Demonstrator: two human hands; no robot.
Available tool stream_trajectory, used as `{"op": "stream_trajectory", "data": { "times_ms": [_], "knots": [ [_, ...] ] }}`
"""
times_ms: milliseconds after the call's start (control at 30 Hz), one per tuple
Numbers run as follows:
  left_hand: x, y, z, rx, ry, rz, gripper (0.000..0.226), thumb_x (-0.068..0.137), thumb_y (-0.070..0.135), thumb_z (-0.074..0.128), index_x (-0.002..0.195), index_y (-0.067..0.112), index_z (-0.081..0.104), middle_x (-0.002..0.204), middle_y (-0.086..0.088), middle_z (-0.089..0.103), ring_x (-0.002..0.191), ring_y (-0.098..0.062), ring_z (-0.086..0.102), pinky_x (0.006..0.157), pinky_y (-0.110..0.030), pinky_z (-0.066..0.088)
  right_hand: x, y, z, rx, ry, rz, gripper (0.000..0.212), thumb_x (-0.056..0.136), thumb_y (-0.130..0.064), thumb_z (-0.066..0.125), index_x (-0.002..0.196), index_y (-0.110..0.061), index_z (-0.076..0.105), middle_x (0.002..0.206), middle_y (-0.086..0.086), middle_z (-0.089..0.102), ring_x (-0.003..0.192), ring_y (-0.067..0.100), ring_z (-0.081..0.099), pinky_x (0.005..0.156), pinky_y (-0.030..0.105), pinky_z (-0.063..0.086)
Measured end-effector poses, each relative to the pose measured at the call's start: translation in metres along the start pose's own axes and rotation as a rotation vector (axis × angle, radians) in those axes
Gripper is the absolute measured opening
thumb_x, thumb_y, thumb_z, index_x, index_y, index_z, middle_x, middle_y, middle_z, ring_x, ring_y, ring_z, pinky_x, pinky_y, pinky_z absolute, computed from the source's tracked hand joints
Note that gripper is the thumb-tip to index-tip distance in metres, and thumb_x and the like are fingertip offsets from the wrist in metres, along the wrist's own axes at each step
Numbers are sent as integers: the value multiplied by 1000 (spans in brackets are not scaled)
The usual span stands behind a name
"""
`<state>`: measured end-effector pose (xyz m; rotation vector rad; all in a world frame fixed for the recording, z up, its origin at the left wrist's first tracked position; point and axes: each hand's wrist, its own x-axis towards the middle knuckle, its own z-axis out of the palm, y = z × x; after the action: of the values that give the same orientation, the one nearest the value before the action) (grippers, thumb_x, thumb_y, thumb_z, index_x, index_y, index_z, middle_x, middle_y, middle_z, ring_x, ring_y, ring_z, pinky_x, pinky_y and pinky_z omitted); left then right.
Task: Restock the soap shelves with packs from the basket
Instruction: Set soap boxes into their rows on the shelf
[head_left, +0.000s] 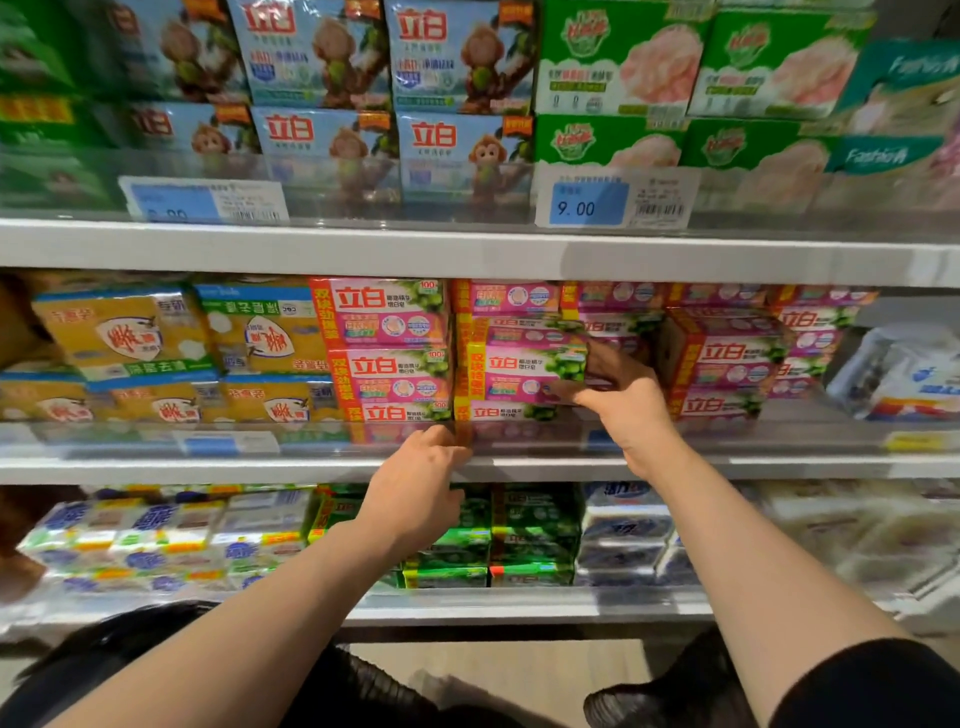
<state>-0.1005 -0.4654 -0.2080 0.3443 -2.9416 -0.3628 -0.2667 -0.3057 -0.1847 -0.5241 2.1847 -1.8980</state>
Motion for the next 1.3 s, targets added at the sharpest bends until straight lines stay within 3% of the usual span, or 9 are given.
{"op": "stream_trajectory", "data": {
  "times_ms": [300, 533, 667, 767, 900, 1000, 1100, 1233, 1300],
  "knots": [
    [-4, -4, 4, -4, -15, 31, 55, 87, 13, 62, 140, 20, 50, 133, 4, 48, 119, -17, 44, 98, -29, 45, -3, 5, 25, -112, 44, -110, 54, 76, -31, 79, 125, -15, 64, 118, -2, 67, 111, 13, 60, 98, 34, 48],
    [-7, -4, 4, 12, -55, 55, 58, 86, 14, 63, 142, 19, 47, 135, 0, 44, 119, -21, 41, 100, -33, 43, -21, -4, 19, -213, 14, -163, 54, 77, -37, 77, 124, -17, 61, 111, -10, 67, 106, 8, 59, 92, 29, 49],
    [-11, 17, -1, -70, -7, 50, 55, 90, 17, 61, 143, 20, 46, 137, -4, 50, 124, -25, 46, 102, -35, 42, -48, -15, -9, -217, 68, -129, 53, 82, -37, 73, 125, -11, 57, 109, -9, 55, 108, 10, 52, 89, 28, 43],
    [-12, 54, -3, -184, 76, 142, 47, 95, 27, 59, 140, 20, 49, 130, -4, 57, 119, -25, 52, 96, -34, 43, -74, -26, -44, -213, -21, -49, 56, 83, -29, 73, 132, -11, 54, 121, -2, 58, 114, 12, 55, 91, 24, 45],
    [-20, 131, 3, -425, 92, 324, 41, 95, 28, 59, 133, 14, 55, 118, -6, 62, 106, -21, 61, 93, -37, 49, -124, -51, -114, -400, -16, -50, 36, 79, -28, 77, 112, -18, 67, 109, -3, 67, 104, 12, 62, 84, 24, 49],
    [-29, 197, 7, -537, 87, 491, 36, 94, 27, 61, 125, 10, 60, 113, -8, 65, 100, -22, 63, 89, -41, 50, -171, -72, -179, -511, 91, -56, 34, 78, -22, 78, 110, -12, 70, 99, 0, 69, 94, 14, 65, 92, 35, 52],
    [-39, 265, 0, -559, 37, 664, 37, 91, 36, 56, 117, 12, 66, 108, -7, 66, 98, -22, 63, 87, -33, 47, -224, -88, -248, -545, 261, -20, 31, 80, -15, 76, 109, -6, 70, 94, 9, 71, 86, 15, 64, 91, 41, 52],
    [-57, 350, -2, -549, -91, 893, 37, 83, 35, 55, 107, 12, 71, 109, -6, 67, 105, -22, 60, 89, -26, 42, -308, -86, -327, -563, 437, 80, 24, 83, -9, 72, 106, -2, 68, 97, 17, 71, 75, 7, 64, 81, 27, 53],
    [-67, 390, 1, -528, -134, 1013, 32, 83, 31, 59, 107, 13, 71, 110, -6, 67, 107, -22, 59, 91, -21, 38, -349, -73, -358, -542, 553, 139, 24, 82, -5, 72, 104, 4, 68, 94, 21, 70, 74, 14, 62, 80, 34, 52]
  ]
}}
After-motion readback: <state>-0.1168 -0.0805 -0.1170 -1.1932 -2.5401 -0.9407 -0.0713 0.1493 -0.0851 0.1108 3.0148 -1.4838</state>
